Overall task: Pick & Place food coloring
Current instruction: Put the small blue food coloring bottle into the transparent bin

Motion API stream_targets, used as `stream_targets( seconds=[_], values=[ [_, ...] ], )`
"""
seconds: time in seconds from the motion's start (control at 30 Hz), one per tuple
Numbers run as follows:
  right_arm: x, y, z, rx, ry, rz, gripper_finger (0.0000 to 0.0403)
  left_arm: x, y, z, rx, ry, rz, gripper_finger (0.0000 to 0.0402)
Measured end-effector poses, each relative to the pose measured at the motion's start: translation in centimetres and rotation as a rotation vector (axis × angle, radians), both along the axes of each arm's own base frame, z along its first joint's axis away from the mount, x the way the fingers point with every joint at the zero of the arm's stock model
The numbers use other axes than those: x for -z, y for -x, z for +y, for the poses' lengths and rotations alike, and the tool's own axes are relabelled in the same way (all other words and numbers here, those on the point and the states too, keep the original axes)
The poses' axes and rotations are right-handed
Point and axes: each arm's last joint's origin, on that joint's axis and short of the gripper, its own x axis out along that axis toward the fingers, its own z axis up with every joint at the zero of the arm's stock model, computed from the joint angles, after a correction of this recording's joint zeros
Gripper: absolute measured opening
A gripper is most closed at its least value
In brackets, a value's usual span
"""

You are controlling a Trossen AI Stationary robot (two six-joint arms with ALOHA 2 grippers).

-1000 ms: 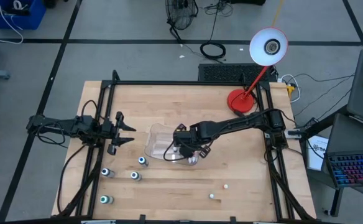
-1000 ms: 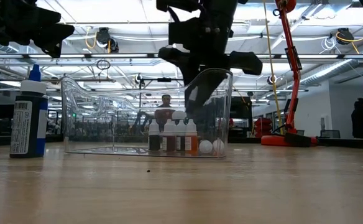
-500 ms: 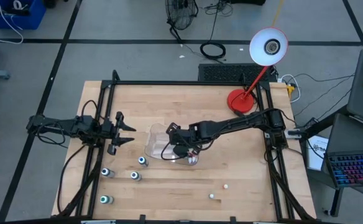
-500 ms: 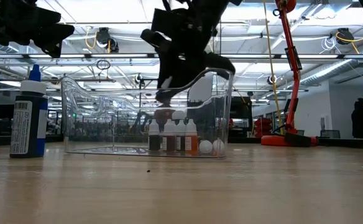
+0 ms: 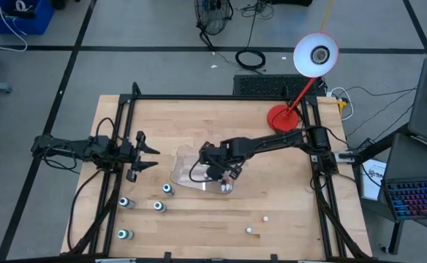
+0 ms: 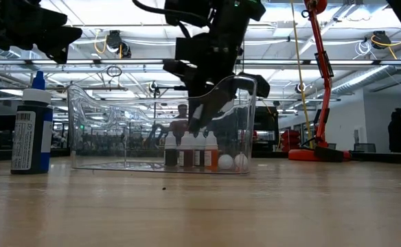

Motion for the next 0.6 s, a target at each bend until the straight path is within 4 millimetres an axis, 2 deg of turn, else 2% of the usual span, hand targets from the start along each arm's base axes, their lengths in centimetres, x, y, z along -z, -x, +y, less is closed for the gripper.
stream_targets(
  seconds=[0.6],
  values=[
    [0.4,0.5,1.6,0.044,-0.039,0.047,0.0058,0.0,0.0,0.0,0.0,0.0,-0.001,0.0182]
  ],
)
